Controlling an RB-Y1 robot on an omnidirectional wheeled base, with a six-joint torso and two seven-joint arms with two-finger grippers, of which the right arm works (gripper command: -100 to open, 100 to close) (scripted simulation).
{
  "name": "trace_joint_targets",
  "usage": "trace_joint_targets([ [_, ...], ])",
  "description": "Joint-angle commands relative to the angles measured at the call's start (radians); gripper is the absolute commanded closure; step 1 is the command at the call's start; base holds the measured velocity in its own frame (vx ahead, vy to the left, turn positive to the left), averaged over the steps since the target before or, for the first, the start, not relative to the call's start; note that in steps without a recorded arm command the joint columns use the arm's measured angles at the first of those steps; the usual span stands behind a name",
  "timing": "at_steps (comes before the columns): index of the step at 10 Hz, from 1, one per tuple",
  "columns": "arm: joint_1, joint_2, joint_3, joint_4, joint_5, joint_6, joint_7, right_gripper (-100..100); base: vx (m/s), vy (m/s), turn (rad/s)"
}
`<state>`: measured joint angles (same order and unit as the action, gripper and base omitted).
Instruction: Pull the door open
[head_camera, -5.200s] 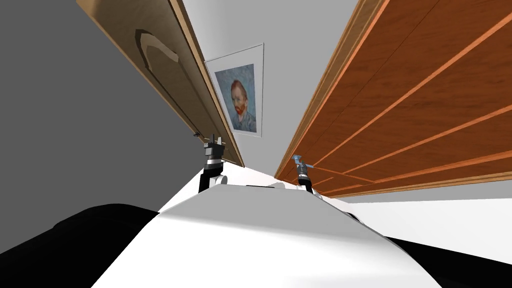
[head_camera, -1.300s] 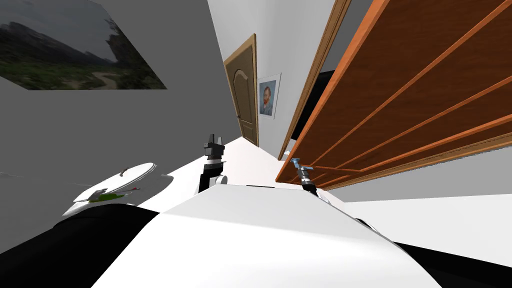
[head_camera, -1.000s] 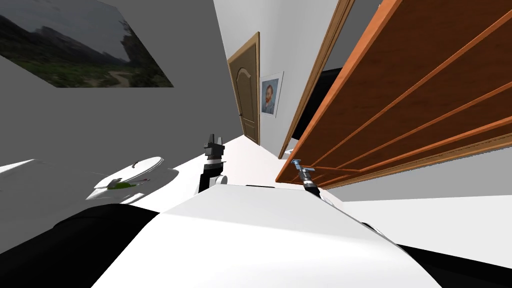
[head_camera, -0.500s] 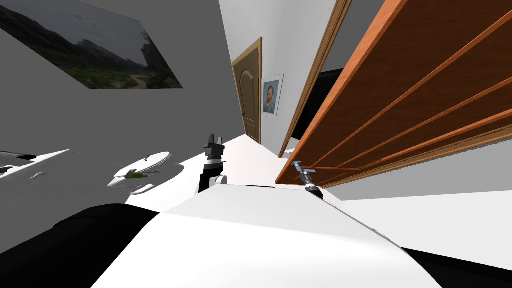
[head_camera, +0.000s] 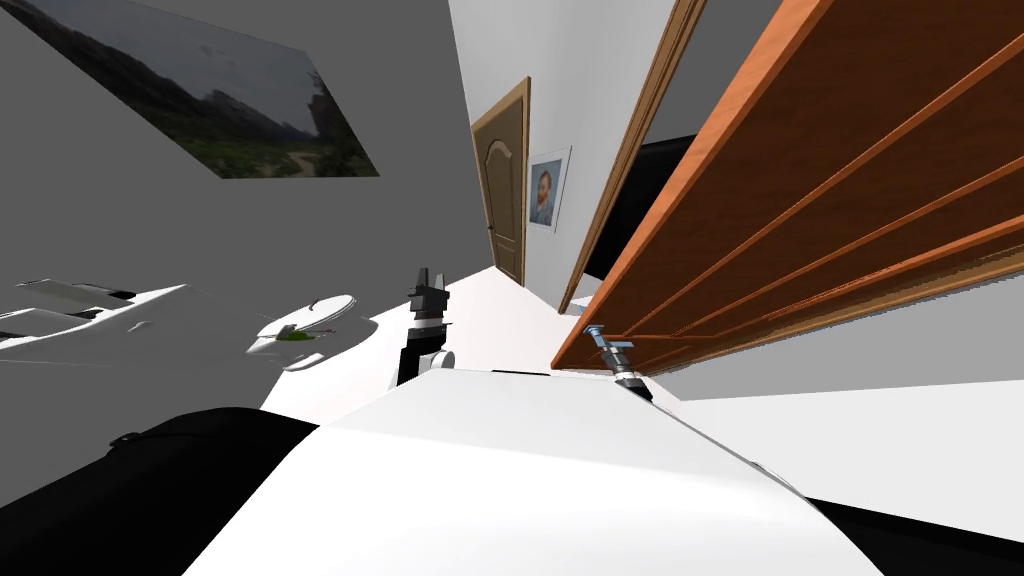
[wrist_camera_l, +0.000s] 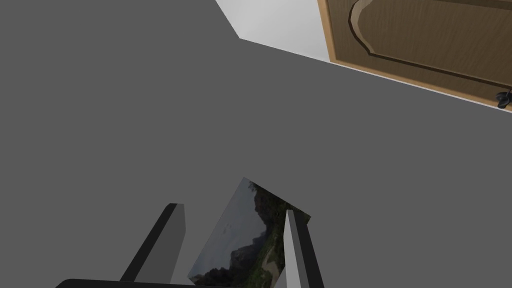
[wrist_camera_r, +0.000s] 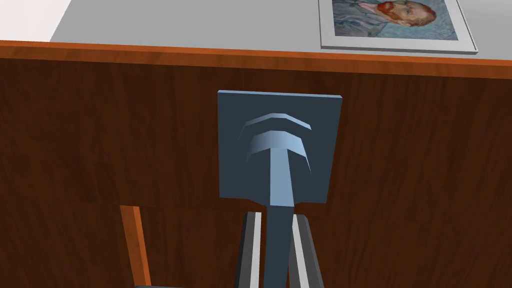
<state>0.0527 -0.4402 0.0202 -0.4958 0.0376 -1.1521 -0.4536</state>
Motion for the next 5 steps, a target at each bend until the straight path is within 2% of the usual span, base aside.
trace_joint_targets([
  [1, 0.007, -0.003, 0.005, 0.007, 0.004, -0.023, -0.005, 100, -0.188, -0.090, 0.151],
  [4, 0.028, -0.018, 0.015, 0.017, 0.014, -0.066, -0.018, 100, -0.195, -0.068, 0.128],
  [5, 0.028, -0.018, 0.015, 0.017, 0.014, -0.066, -0.018, 100, -0.146, -0.048, 0.044],
])
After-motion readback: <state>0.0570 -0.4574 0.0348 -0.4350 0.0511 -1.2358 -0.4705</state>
